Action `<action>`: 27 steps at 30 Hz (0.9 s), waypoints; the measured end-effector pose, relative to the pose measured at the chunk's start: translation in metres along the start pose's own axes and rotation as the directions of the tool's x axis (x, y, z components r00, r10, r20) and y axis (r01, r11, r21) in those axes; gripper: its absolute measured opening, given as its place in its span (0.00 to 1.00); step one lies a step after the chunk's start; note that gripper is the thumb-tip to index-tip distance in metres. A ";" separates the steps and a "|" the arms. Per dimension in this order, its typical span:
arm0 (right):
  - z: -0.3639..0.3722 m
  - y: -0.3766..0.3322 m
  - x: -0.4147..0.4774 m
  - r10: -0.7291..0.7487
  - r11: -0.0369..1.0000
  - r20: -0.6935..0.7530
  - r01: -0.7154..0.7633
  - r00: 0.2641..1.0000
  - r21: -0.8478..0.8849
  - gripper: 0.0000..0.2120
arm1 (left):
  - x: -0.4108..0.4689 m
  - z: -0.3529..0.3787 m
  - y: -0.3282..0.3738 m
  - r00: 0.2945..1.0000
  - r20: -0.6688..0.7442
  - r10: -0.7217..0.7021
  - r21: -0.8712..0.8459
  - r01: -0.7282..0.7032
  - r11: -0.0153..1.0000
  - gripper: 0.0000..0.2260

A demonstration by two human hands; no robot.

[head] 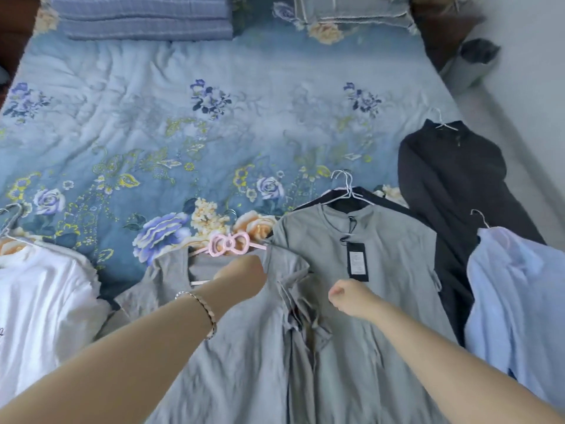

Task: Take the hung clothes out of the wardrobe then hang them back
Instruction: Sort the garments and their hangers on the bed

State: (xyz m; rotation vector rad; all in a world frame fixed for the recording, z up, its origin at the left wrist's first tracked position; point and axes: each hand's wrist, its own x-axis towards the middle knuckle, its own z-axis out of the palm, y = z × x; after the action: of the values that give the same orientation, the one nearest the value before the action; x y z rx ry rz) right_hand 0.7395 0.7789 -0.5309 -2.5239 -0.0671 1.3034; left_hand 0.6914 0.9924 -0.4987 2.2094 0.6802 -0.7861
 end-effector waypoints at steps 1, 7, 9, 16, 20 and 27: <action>-0.013 0.022 0.006 -0.007 1.000 -0.017 0.007 1.000 -0.011 0.08 | 0.008 0.012 0.014 1.000 -0.027 0.011 0.035 -0.011 0.999 0.12; -0.067 0.116 0.047 -0.043 0.998 -0.187 0.034 0.981 -0.048 0.11 | 0.027 0.088 0.111 0.994 -0.111 0.016 0.013 -0.014 1.000 0.12; -0.085 0.136 0.065 -0.065 0.997 -0.222 0.052 0.973 -0.062 0.12 | 0.038 0.108 0.121 0.991 -0.133 -0.005 0.027 0.008 1.000 0.11; -0.148 0.156 0.166 -0.126 0.943 -0.175 0.063 0.977 -0.326 0.20 | 0.086 0.122 0.134 0.980 -0.187 -0.073 0.042 0.082 0.996 0.09; -0.177 0.140 0.214 -0.137 0.899 -0.152 0.058 0.979 -0.434 0.28 | 0.111 0.123 0.134 0.976 -0.200 -0.085 0.067 0.100 0.993 0.10; -0.171 0.124 0.264 -0.119 0.854 -0.222 -0.015 0.968 -0.521 0.30 | 0.135 0.135 0.128 0.974 -0.208 -0.085 0.059 0.099 0.993 0.11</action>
State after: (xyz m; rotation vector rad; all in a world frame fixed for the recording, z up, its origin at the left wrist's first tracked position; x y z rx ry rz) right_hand 1.0203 0.6662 -0.6811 -3.0915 -0.4961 1.0373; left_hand 0.8209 0.8440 -0.6165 2.3581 0.8739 -0.6397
